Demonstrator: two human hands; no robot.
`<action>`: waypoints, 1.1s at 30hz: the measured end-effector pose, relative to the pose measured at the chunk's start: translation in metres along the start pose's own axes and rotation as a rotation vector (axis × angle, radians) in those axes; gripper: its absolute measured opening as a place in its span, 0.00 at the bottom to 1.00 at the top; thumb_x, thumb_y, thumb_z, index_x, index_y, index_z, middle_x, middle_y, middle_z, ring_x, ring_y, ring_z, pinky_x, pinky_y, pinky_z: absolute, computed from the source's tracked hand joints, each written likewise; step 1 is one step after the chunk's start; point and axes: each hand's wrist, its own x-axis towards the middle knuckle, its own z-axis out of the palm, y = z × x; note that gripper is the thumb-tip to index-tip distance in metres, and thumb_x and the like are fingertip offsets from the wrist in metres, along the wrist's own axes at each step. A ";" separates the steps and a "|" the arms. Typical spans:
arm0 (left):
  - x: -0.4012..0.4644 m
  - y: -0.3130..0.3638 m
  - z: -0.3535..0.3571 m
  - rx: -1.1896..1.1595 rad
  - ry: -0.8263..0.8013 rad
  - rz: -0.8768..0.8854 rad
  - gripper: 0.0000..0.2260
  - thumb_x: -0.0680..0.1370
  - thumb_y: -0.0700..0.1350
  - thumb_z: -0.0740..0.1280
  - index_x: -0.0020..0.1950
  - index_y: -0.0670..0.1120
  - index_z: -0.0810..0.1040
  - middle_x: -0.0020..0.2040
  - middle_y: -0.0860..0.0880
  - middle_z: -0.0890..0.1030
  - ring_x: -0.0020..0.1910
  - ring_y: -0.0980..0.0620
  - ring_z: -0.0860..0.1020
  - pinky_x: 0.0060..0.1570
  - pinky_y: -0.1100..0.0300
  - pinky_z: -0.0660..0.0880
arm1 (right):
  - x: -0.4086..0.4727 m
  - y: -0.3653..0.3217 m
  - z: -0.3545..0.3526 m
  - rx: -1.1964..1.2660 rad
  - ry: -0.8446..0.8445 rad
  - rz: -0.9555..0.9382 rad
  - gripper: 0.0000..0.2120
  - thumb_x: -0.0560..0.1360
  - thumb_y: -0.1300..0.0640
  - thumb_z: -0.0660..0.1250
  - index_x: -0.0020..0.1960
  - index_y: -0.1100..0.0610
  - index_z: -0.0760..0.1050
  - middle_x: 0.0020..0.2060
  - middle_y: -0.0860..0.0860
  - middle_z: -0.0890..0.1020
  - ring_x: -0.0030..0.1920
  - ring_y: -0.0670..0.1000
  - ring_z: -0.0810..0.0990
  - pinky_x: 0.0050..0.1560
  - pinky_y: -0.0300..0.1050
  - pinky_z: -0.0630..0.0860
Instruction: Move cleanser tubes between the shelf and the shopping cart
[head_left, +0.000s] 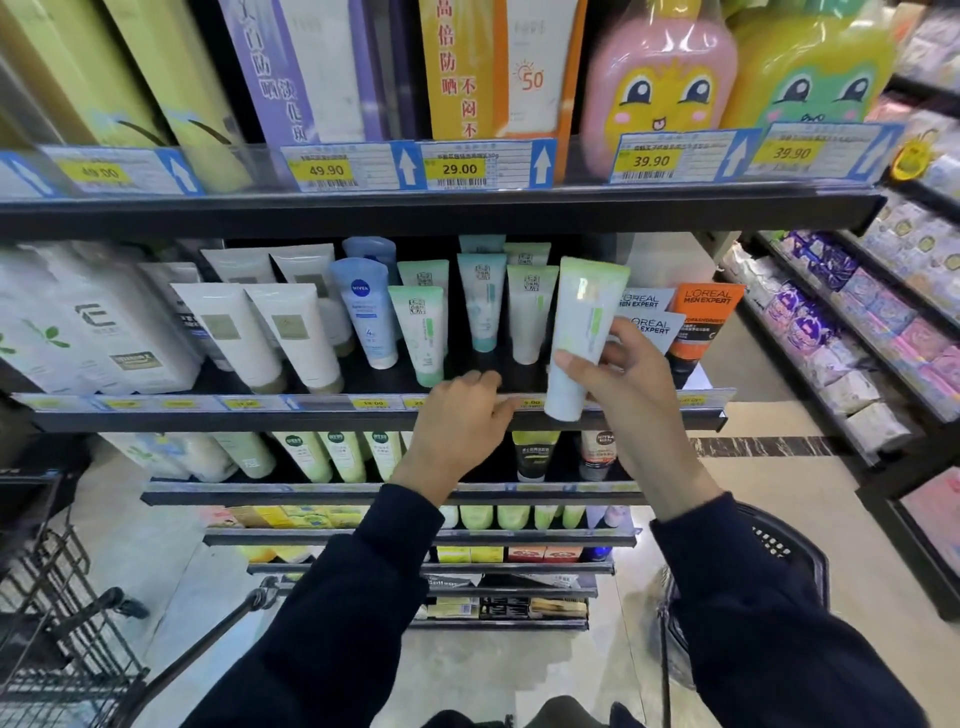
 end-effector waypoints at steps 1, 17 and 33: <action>-0.002 -0.004 -0.001 0.045 -0.012 0.034 0.16 0.83 0.55 0.64 0.59 0.43 0.79 0.51 0.44 0.82 0.50 0.40 0.81 0.47 0.49 0.75 | 0.005 -0.002 0.005 -0.040 0.017 -0.023 0.16 0.75 0.61 0.77 0.57 0.45 0.78 0.47 0.40 0.87 0.51 0.41 0.85 0.50 0.38 0.82; -0.008 -0.053 -0.004 0.047 -0.047 0.155 0.13 0.79 0.48 0.71 0.61 0.45 0.79 0.52 0.46 0.81 0.52 0.41 0.80 0.54 0.49 0.73 | 0.060 0.047 0.033 -0.618 0.044 -0.044 0.24 0.73 0.55 0.80 0.65 0.52 0.76 0.54 0.46 0.84 0.51 0.45 0.83 0.56 0.46 0.81; -0.013 -0.072 0.003 -0.017 0.033 0.142 0.14 0.78 0.48 0.73 0.61 0.45 0.80 0.54 0.46 0.83 0.52 0.42 0.80 0.58 0.50 0.70 | 0.056 0.049 0.040 -0.939 0.081 0.032 0.25 0.71 0.46 0.79 0.62 0.55 0.77 0.58 0.52 0.84 0.59 0.56 0.82 0.53 0.51 0.79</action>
